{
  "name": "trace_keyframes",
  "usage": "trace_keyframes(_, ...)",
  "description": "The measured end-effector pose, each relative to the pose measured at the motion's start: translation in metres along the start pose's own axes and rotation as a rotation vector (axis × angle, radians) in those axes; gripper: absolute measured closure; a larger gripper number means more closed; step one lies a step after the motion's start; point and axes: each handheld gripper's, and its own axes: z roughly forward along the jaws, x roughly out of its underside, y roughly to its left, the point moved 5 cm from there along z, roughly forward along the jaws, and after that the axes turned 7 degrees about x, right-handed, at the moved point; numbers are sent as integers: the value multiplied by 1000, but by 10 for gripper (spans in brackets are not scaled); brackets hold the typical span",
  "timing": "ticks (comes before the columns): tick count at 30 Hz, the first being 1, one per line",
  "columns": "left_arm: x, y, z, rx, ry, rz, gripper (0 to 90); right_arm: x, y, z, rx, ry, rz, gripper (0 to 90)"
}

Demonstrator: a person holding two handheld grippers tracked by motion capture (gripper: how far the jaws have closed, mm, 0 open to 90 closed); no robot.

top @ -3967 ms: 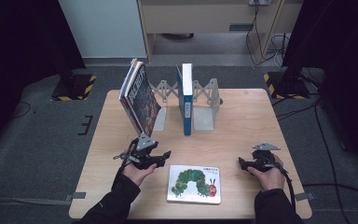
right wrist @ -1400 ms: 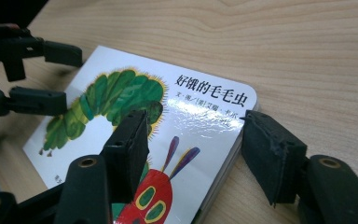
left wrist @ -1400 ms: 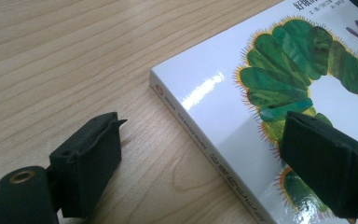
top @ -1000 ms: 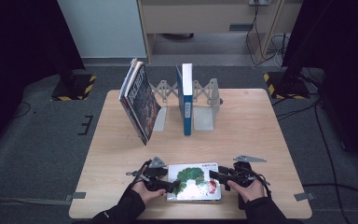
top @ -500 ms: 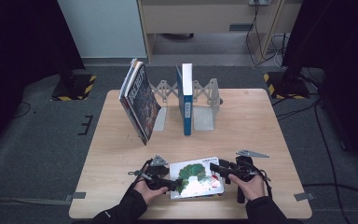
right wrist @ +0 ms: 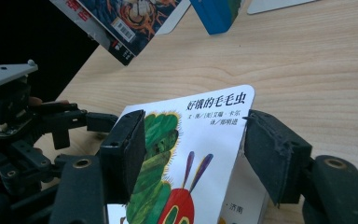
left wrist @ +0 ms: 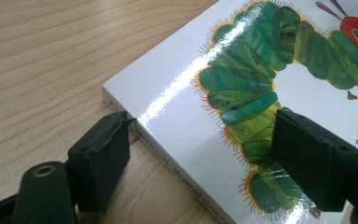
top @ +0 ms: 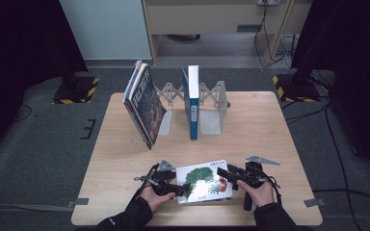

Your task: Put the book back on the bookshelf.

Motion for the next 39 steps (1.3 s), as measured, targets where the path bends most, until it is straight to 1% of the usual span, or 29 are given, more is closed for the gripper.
trace_keyframes(4,0,0,0,0,0,3,187,3,-2,0,6,15,0,385)
trace_keyframes(6,0,0,0,3,0,3,186,4,-1,-1,4,12,5,384)
trace_keyframes(10,0,0,0,5,-7,1,182,5,-1,-4,-17,3,39,393)
trace_keyframes(13,0,0,1,8,-11,-4,176,4,0,-5,-11,-5,30,402)
trace_keyframes(15,0,0,1,7,-12,-5,172,4,-1,-5,-19,-5,37,402)
trace_keyframes(17,0,-1,1,8,-13,-6,170,7,0,-5,-19,22,37,408)
trace_keyframes(18,0,-1,1,11,-15,-7,167,9,0,-5,-34,36,38,421)
trace_keyframes(19,0,-1,1,14,-17,-9,162,10,2,-5,-47,43,50,411)
trace_keyframes(20,0,-1,1,15,-17,-9,159,11,5,-4,-54,50,44,411)
trace_keyframes(22,0,0,1,16,-17,-10,157,11,6,-2,-48,63,23,412)
trace_keyframes(27,-1,0,1,21,-9,-15,157,11,4,0,-48,78,4,432)
trace_keyframes(30,-1,0,1,21,-5,-15,157,10,2,4,-51,96,-9,449)
trace_keyframes(33,-1,0,1,21,-1,-11,157,10,1,8,-47,123,-35,458)
trace_keyframes(38,-1,0,1,20,4,-11,158,12,-3,12,-34,158,-49,532)
trace_keyframes(39,-1,0,1,19,7,-8,159,12,-4,12,-35,162,-50,535)
